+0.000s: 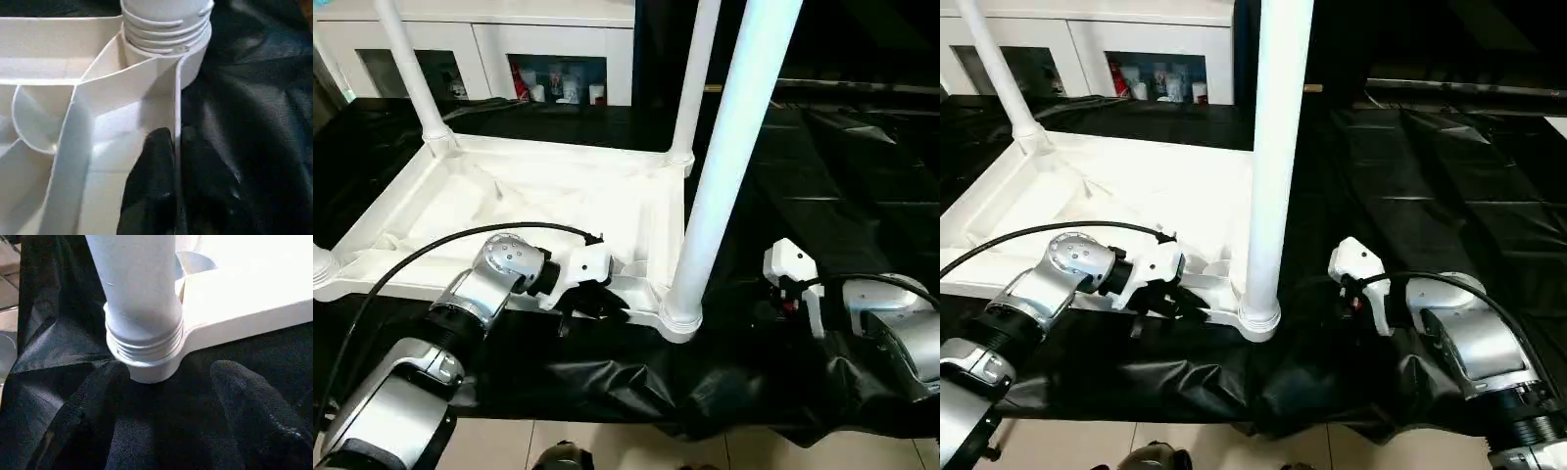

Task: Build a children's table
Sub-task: Rotate leg to tighten

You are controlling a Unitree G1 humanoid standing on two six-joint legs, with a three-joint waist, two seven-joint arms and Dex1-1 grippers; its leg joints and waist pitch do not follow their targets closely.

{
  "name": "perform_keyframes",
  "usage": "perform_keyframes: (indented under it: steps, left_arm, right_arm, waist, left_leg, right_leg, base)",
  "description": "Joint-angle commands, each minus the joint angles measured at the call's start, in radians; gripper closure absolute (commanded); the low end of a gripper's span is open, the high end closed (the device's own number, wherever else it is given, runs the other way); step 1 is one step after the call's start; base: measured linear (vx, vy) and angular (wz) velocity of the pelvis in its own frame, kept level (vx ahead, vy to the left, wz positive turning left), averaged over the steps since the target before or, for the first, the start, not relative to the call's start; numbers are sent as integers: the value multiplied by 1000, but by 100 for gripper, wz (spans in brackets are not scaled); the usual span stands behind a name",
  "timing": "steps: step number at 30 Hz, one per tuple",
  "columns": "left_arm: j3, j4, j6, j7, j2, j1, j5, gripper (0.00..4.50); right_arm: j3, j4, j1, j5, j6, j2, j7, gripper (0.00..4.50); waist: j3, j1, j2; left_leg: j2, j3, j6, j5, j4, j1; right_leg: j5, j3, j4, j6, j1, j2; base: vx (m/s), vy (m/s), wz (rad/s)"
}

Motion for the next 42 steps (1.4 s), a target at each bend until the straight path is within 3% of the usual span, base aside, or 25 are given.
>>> perform_keyframes:
  steps: [1, 6, 10, 14, 19, 20, 25, 27, 31, 32, 35, 42]
  left_arm:
    - [24, 10, 2, 0, -4, -7, -12, 435]
    - [68, -49, 78, 7, -23, 35, -73, 445]
    - [70, -95, 127, 44, -32, 82, -67, 445]
    - [85, -118, 242, 225, -68, 124, -9, 445]
    - [109, -169, 337, 387, -120, 150, 33, 445]
    - [115, -177, 357, 419, -132, 150, 39, 445]
    - [102, -235, 347, 406, -148, 164, 30, 445]
    - [93, -261, 357, 419, -146, 170, 46, 448]
    - [72, -288, 373, 415, -134, 182, 70, 450]
    - [67, -295, 373, 405, -128, 184, 68, 450]
    - [62, -308, 368, 386, -117, 186, 64, 450]
    - [64, -321, 380, 376, -106, 182, 69, 450]
  right_arm:
    - [-1, -18, -2, 1, 0, -15, 11, 133]
    - [-22, -1, -7, 7, -27, 15, -30, 133]
    - [-49, 28, -16, 16, -49, 59, -84, 133]
    - [-64, 51, -14, 11, -68, 87, -133, 133]
    - [-79, 77, -19, -6, -92, 108, -185, 133]
    - [-83, 82, -20, -10, -98, 113, -192, 133]
    - [-90, 119, -34, -27, -134, 146, -255, 133]
    - [-99, 152, -47, -36, -137, 175, -317, 116]
    - [-90, 166, -44, -29, -148, 218, -339, 81]
    - [-77, 165, -44, -33, -154, 231, -336, 76]
    - [-51, 176, -54, -50, -174, 245, -339, 53]
    - [-21, 226, -89, -68, -194, 255, -309, 42]
  waist:
    - [-83, 2, -12]
    - [-85, 1, -15]
    - [-85, -6, -16]
    - [-83, -16, -21]
    - [-82, -32, -28]
    - [-81, -37, -28]
    - [-82, -49, -29]
    - [-83, -57, -26]
    - [-87, -52, -23]
    - [-91, -50, -24]
    - [-91, -50, -27]
    - [-84, -53, -32]
  left_leg:
    - [82, -51, 16, -237, -73, 28]
    - [83, -50, 21, -222, -73, 26]
    - [80, -50, 25, -210, -72, 24]
    - [79, -49, 28, -217, -72, 25]
    - [72, -51, 38, -227, -71, 24]
    - [70, -51, 38, -237, -69, 24]
    - [67, -55, 40, -243, -73, 21]
    - [67, -56, 34, -253, -74, 22]
    - [71, -54, 35, -249, -74, 29]
    - [73, -53, 41, -227, -76, 25]
    - [72, -50, 51, -200, -74, 20]
    - [72, -52, 39, -230, -77, 21]
  right_leg:
    - [-345, 54, -84, -205, 41, -102]
    - [-326, 54, -80, -210, 41, -100]
    - [-328, 54, -80, -210, 41, -101]
    - [-344, 54, -83, -202, 41, -99]
    - [-429, 51, -96, -165, 41, -98]
    - [-481, 49, -103, -141, 39, -96]
    - [-525, 44, -110, -106, 37, -93]
    - [-522, 44, -111, -112, 32, -91]
    - [-456, 49, -104, -127, 29, -89]
    - [-393, 50, -95, -146, 34, -89]
    - [-323, 51, -87, -172, 37, -90]
    - [-415, 50, -97, -154, 35, -93]
  base:
    - [0, 0, 0]
    - [0, 0, 0]
    - [0, 0, 0]
    - [0, 0, 0]
    - [0, 0, 0]
    - [0, 0, 0]
    - [0, 0, 0]
    - [0, 0, 0]
    - [0, 0, 0]
    - [0, 0, 0]
    - [0, 0, 0]
    - [0, 0, 0]
